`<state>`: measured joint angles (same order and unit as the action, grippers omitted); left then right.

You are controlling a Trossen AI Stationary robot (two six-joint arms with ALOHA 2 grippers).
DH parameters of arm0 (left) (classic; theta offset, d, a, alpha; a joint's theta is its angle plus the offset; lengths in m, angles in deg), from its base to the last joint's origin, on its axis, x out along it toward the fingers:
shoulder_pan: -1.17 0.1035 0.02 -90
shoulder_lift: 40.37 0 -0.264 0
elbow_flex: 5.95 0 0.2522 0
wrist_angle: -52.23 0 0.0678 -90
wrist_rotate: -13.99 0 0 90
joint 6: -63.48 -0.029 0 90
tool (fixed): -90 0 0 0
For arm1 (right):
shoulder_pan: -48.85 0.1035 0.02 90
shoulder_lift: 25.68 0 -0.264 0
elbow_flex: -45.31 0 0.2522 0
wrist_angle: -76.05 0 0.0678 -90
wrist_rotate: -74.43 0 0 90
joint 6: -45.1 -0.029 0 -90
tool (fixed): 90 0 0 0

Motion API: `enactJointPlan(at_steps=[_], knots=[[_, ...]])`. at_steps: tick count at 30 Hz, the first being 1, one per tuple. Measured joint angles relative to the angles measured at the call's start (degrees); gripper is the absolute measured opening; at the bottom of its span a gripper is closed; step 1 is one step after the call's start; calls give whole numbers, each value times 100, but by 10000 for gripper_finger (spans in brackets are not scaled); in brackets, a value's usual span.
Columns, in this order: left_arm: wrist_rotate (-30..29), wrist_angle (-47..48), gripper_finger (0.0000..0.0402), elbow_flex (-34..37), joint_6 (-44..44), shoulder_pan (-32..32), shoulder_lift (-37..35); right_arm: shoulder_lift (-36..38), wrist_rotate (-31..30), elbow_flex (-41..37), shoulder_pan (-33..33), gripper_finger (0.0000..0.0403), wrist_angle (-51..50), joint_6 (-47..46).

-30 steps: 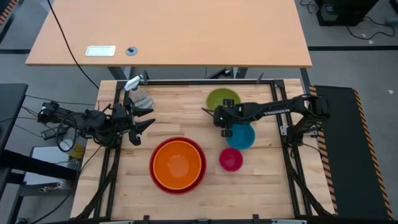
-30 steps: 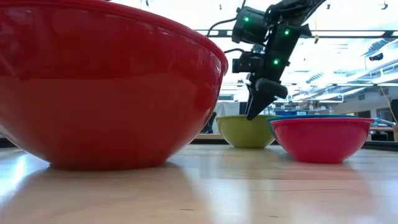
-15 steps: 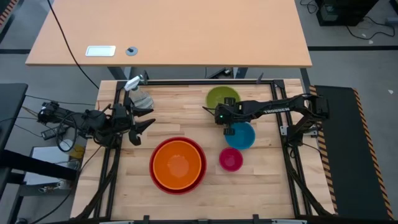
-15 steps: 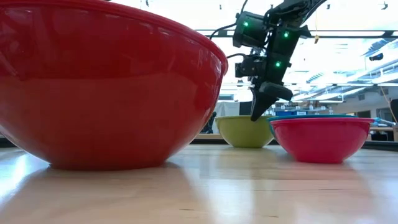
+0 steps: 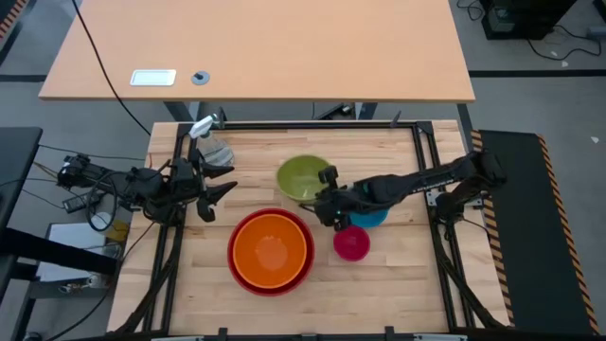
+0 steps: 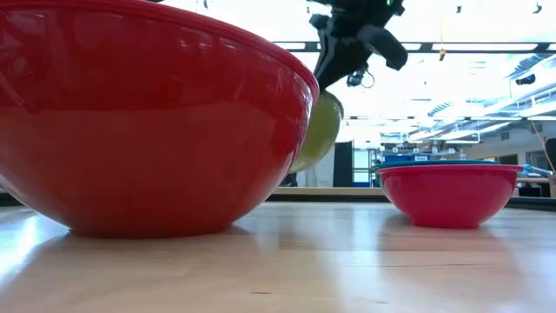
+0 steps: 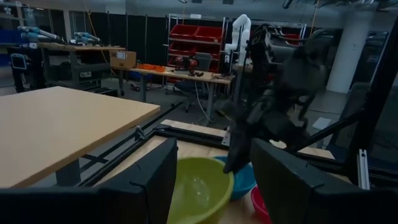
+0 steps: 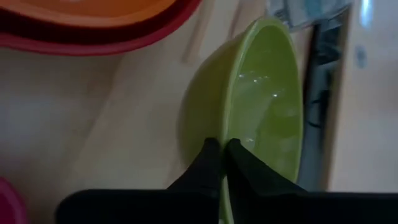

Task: Nest bowls inside each other
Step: Stack the green bowl on top of the orange bowl

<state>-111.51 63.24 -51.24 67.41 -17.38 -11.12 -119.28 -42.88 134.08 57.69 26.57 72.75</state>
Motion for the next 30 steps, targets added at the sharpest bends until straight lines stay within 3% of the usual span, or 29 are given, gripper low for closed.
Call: enactJointPlan(at_steps=[5,10,15,17,22,30], knots=[[0,-1,208,0,-2,0,0,-2,-485,335,301,12,16,148],[-98,0,208,0,-7,6,1,-2,141,478,723,10,774,690],[-248,-1,208,0,47,149,77,-71,496,478,1090,9,1687,1294],[-247,12,208,0,115,207,128,-140,537,469,1164,9,1629,1291],[-245,21,208,4,259,264,219,-338,188,465,1092,10,1123,740],[-44,108,208,4,484,254,275,-380,837,459,494,62,-231,-797]])
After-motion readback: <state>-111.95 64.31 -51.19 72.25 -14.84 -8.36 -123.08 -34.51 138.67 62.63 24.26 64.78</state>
